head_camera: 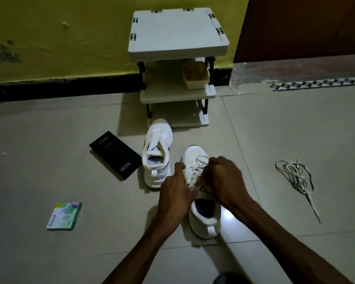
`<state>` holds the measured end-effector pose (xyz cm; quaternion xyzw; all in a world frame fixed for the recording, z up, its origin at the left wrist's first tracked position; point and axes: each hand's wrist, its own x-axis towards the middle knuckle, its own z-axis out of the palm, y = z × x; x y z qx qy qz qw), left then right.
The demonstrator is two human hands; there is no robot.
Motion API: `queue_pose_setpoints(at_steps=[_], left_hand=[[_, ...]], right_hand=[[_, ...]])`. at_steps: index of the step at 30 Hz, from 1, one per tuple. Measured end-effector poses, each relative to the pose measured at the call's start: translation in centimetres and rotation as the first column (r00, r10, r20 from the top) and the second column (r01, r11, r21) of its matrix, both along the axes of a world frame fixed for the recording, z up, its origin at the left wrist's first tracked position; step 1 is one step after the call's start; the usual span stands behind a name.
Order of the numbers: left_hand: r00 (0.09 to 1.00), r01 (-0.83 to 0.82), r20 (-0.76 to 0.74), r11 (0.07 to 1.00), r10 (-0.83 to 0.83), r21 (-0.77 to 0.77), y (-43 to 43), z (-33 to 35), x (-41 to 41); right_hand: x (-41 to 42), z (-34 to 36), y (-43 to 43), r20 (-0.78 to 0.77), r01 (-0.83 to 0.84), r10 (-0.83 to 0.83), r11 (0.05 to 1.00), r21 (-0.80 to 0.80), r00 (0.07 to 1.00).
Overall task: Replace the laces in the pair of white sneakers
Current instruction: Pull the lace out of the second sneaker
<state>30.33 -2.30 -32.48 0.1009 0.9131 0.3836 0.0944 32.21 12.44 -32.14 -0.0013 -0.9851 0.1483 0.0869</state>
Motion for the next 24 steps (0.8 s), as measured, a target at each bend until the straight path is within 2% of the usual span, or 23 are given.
queue_pose_setpoints(at_steps=[2,4,6,8,11,13,15,17,18,22,24], left_hand=[[1.0,0.008,0.002,1.0,-0.008,-0.019,-0.2,0.0,0.1],[1.0,0.014,0.008,0.999,-0.014,-0.03,-0.3,-0.2,0.1],[1.0,0.019,0.016,0.999,-0.018,-0.036,-0.5,-0.4,0.1],[0.999,0.053,-0.003,0.996,-0.054,-0.075,-0.4,-0.5,0.3],[0.98,0.119,-0.152,0.99,-0.129,-0.074,0.0,-1.0,0.7],[0.958,0.165,-0.217,0.979,-0.187,-0.119,0.5,-1.4,0.2],[0.952,0.189,-0.206,0.963,-0.228,-0.194,0.6,-1.4,-0.3],[0.931,0.225,-0.224,0.938,-0.287,-0.264,0.7,-1.6,-0.6],[0.914,0.241,-0.249,0.922,-0.321,-0.304,0.7,-1.7,-0.7],[0.867,0.251,-0.32,0.889,-0.382,-0.382,1.2,-2.1,-0.4],[0.861,0.272,-0.332,0.901,-0.385,-0.339,1.3,-2.3,-0.3]], right_hand=[[0.1,0.5,1.6,-0.129,0.17,-0.189,0.975,-0.142,0.974],[-0.1,1.1,4.0,-0.256,0.358,-0.422,0.897,-0.259,0.87],[-0.9,1.9,6.3,-0.304,0.432,-0.529,0.838,-0.333,0.792],[-1.4,2.5,7.1,-0.201,0.411,-0.501,0.837,-0.361,0.842],[-1.0,2.9,5.6,0.072,0.338,-0.334,0.874,-0.349,0.94],[0.2,2.3,3.5,0.233,0.28,-0.218,0.919,-0.276,0.948],[1.5,1.3,1.3,0.315,0.218,-0.164,0.965,-0.148,0.935],[2.5,0.6,-0.4,0.284,0.18,-0.167,0.984,-0.021,0.944],[2.8,0.4,-0.8,0.267,0.191,-0.183,0.982,-0.005,0.946],[3.6,-0.7,-1.2,0.173,0.256,-0.247,0.966,-0.031,0.953],[4.0,-1.2,-1.0,0.121,0.28,-0.267,0.954,-0.107,0.956]])
